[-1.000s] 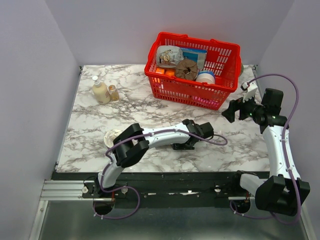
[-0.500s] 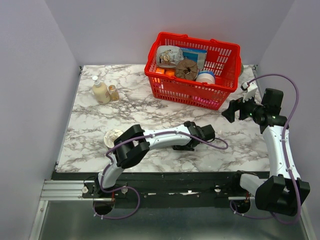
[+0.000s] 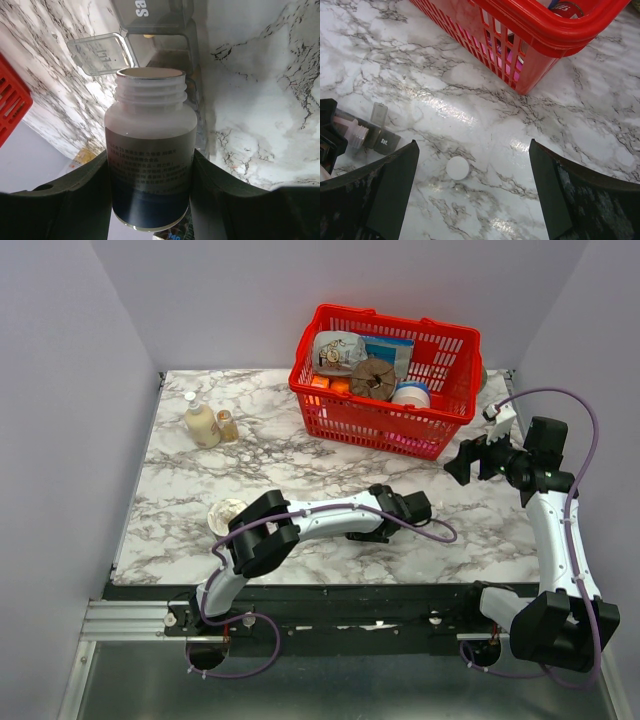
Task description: Sort the pills into containers
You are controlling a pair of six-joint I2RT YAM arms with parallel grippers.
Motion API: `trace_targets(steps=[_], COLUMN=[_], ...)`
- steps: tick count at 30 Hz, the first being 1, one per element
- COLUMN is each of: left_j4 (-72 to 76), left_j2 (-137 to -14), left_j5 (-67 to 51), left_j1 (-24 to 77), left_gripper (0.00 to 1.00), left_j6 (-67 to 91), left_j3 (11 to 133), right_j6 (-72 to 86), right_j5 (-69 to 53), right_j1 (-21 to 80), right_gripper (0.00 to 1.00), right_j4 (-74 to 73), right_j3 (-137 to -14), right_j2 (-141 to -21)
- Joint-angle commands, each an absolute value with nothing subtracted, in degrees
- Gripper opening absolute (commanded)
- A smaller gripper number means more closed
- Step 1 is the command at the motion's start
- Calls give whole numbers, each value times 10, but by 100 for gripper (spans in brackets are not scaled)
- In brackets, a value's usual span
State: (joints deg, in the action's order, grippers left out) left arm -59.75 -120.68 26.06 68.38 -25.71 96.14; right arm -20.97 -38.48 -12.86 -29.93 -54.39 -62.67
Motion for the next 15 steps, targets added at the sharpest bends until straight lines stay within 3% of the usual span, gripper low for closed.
trace_targets(steps=[1,15], left_j4=[-593,-596], left_j2=[-1194,-1199], left_j5=[271,272], left_j1=[688,686], left_gripper=[0,0], left_j6=[-277,-279], left_j3=[948,956], right_j6=[-202,-203], right_j5=[-401,-403], right_j1=[-134,-135], right_gripper=[100,100], right_j4=[-310,-312], right_j3=[-561,-561], right_j2=[-622,-624])
